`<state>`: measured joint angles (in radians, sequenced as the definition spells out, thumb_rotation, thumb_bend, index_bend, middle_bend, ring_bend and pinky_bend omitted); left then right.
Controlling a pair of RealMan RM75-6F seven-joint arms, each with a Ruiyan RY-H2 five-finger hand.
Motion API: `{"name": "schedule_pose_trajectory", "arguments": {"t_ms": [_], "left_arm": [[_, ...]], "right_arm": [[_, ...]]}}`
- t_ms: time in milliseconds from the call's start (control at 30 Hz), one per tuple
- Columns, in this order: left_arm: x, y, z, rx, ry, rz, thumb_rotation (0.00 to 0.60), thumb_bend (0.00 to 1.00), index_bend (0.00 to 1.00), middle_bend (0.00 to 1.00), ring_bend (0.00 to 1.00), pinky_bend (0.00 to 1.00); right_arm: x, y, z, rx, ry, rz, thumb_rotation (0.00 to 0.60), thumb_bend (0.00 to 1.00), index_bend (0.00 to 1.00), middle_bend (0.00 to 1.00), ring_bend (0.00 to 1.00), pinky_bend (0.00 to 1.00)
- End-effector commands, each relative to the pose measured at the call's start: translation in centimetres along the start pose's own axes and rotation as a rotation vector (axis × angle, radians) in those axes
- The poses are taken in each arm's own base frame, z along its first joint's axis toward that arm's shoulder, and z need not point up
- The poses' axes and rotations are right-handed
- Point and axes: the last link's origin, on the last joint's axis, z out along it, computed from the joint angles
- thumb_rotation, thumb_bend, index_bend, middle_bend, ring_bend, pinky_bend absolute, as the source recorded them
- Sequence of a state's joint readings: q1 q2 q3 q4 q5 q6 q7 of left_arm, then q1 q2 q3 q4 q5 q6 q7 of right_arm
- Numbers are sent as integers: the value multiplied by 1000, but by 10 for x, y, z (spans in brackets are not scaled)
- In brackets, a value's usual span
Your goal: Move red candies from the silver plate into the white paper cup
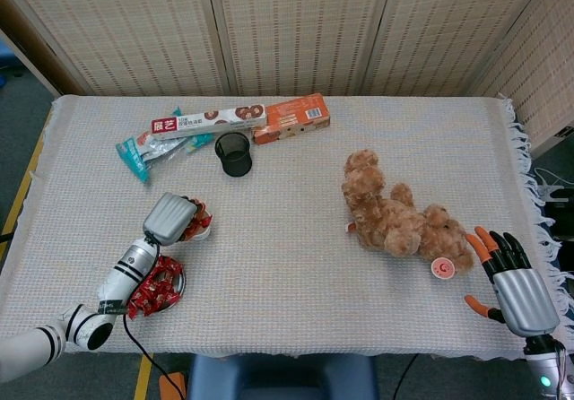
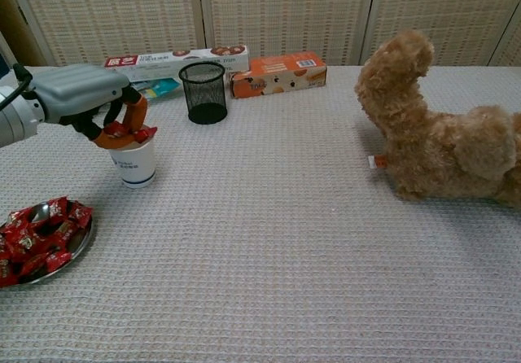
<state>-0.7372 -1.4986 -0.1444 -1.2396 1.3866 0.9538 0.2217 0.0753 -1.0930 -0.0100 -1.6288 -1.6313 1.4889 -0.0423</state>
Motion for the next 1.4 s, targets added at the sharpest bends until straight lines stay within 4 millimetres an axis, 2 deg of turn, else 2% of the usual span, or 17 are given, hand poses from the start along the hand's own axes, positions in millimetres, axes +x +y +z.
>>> {"name": "schedule_pose_trajectory", "arguments": {"t_ms": [33,500,1067,1400], "left_arm": [[1,-1,0,-1,6,-2,600,632,562,603,554,879],[3,-4,2,-2,27,-25,600,508,352,480,438,796],[5,-6,1,-8,23,-17,600,501,298,437,405,763],[3,4,7,-18,16,-44,600,459,183,358,316,587]], "right_arm": [[0,0,0,0,-1,0,600,63,0,0,0,0],[1,0,-1,-3,1,0,600,63,0,0,0,0],[0,0,1,-5,-2,-5,600,63,0,0,0,0],[0,0,0,-1,-5,-2,600,63,0,0,0,0]]}}
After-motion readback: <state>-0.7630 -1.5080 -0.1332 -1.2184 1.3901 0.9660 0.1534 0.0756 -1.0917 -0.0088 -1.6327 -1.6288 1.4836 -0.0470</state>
